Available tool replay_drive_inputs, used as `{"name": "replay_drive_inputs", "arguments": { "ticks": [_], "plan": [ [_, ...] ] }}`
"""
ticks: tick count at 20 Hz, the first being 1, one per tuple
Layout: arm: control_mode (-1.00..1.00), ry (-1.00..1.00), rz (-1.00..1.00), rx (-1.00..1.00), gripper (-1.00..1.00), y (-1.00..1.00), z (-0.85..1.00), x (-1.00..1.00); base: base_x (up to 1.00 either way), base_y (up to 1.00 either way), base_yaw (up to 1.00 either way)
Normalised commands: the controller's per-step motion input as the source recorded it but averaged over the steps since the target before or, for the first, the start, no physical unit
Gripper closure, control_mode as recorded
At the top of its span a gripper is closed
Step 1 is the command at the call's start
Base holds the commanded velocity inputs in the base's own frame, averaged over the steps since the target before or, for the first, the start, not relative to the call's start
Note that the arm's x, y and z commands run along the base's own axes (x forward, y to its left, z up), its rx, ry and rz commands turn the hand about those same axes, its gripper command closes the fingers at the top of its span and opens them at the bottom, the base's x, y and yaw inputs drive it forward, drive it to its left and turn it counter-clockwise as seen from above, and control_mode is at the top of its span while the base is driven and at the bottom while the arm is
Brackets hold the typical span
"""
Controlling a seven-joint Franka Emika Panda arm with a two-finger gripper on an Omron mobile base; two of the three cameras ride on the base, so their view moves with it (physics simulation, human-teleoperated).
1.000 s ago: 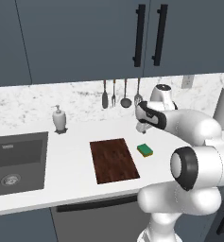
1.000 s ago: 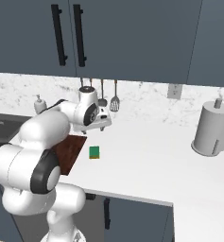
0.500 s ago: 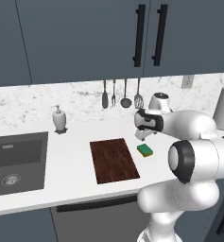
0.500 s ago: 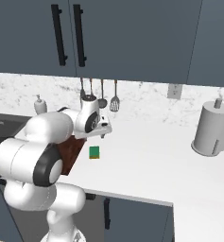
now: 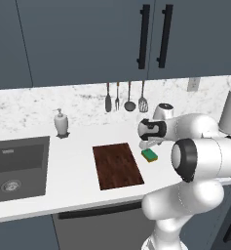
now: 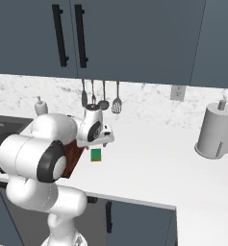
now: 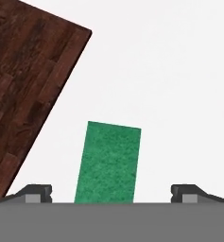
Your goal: Pick up the sponge from the counter and clean the cutting board by briefly scrubbing or pressing down on the cutting board. Once finished, release the sponge.
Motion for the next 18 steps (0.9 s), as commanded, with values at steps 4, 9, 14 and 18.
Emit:
{"name": "replay_drive_inputs", "arguments": {
  "ticks": [4, 9, 14, 18],
  "plan": [
    [-1.0, 0.01, 0.0, 0.02, -1.0, 0.0, -0.3, 0.0, 0.0, 0.0, 0.0],
    [-1.0, 0.03, 0.0, 0.0, -1.0, 0.0, -0.32, 0.02, 0.0, 0.0, 0.0],
    [-1.0, 0.02, 0.0, 0.0, -1.0, 0.0, -0.28, 0.09, 0.0, 0.0, 0.0],
    [-1.0, 0.02, 0.0, 0.0, -1.0, 0.0, -0.28, 0.11, 0.0, 0.0, 0.0]
  ]
}}
